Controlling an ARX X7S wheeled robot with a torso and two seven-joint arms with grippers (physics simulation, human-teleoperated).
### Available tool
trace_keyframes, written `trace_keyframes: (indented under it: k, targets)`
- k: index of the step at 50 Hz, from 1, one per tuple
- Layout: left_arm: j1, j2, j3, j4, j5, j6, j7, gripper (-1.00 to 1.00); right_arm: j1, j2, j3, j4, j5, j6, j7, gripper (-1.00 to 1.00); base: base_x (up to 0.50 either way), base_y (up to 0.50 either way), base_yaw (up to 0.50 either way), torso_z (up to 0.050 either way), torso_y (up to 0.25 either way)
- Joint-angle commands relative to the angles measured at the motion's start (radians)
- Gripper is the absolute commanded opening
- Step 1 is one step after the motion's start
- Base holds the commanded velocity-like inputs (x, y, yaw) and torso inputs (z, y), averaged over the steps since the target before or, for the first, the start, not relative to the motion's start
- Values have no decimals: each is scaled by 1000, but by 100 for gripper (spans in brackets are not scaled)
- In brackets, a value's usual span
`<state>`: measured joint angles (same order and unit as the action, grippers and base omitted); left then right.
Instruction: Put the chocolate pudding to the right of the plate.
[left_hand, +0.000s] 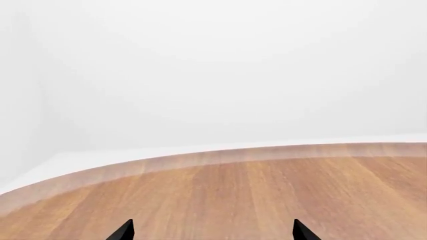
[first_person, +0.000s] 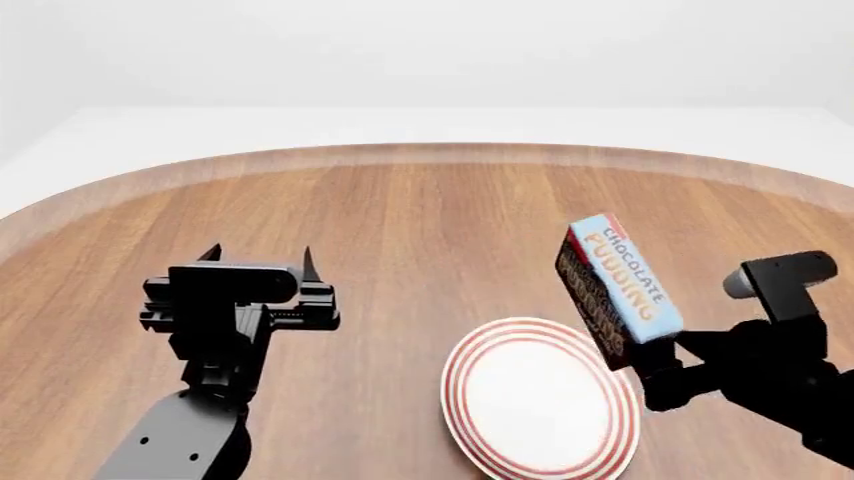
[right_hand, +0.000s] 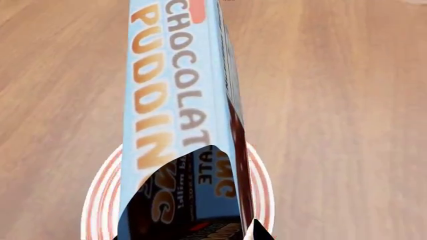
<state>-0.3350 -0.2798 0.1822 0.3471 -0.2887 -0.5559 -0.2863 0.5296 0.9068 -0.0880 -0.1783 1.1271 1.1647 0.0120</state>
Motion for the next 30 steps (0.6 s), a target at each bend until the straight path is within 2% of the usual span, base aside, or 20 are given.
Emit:
trace_keyframes:
  k: [1, 8, 30]
  targets:
    - [0, -4, 1, 1, -4, 1, -4, 100, -83, 51, 131, 107, 16, -35, 36, -100, 0, 0, 0, 0, 0]
    - [0, -5, 3, 0, -6, 3, -6, 100, -154, 66, 186, 205, -9, -81, 34, -100, 0, 0, 0, 0, 0]
    - [8, -12, 9, -3, -12, 12, -12, 100, -170, 53, 145, 390, -99, -144, -1, -100, 0, 0, 0, 0, 0]
